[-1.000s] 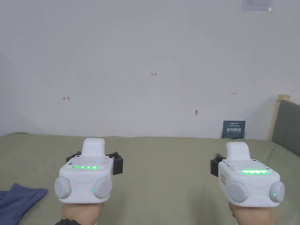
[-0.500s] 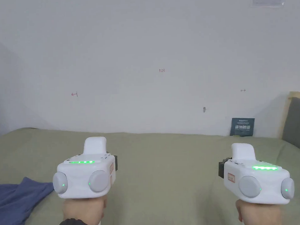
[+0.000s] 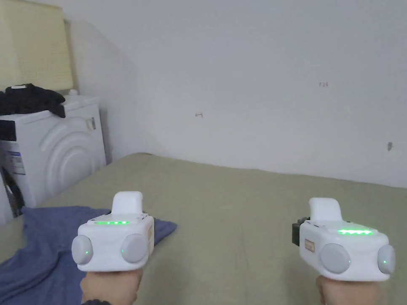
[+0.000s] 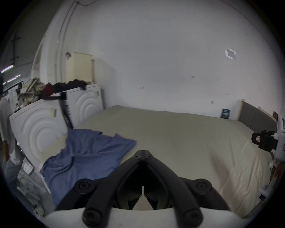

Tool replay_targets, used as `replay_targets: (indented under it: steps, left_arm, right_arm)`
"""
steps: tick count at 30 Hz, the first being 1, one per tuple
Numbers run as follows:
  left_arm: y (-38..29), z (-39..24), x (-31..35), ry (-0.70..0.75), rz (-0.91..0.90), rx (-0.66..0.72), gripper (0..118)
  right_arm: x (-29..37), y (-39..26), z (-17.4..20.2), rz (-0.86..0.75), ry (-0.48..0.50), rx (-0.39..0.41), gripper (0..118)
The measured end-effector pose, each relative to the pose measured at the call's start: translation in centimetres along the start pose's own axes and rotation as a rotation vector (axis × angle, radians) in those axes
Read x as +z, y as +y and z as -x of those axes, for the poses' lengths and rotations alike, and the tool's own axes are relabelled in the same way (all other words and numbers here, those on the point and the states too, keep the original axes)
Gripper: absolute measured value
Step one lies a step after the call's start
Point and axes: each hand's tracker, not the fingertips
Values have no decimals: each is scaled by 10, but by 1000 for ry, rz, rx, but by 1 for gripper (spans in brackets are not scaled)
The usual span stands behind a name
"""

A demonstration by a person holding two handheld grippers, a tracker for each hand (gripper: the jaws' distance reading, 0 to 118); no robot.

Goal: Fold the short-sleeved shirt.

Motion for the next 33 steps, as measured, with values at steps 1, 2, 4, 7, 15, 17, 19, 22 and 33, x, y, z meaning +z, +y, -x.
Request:
replay_targets:
  steps: [1, 2, 4, 7, 15, 17, 19, 22, 33]
  left_arm:
    - [-3, 16, 1, 28, 11, 8, 0]
    - [-6, 30, 3, 51, 19, 16, 0]
    - [-10, 57, 0, 100, 40, 34, 0]
    - [-16, 89, -6, 135, 55, 65, 0]
    - [-19, 115, -49, 138, 112, 72, 0]
    - [-15, 115, -74, 75, 178, 97, 0]
    - [-8, 108, -111, 131, 236, 44, 74]
    - [-6, 103, -170, 62, 242, 64, 116]
    - [9, 56, -289, 25, 420, -59, 118]
  right_arm:
    - [-5, 0, 18, 5, 36, 7, 0]
    - [-11, -1, 33, 7, 56, 25, 0]
    - [-22, -4, 61, 13, 123, 54, 0]
    - [-53, -10, 85, 36, 166, 82, 0]
    - [-98, -9, 113, 77, 218, 112, 0]
    - [-103, -5, 110, 87, 230, 114, 0]
    - [-115, 1, 105, 106, 241, 122, 0]
    - [-127, 5, 90, 110, 253, 138, 0]
    - [-155, 12, 54, 108, 346, 184, 0]
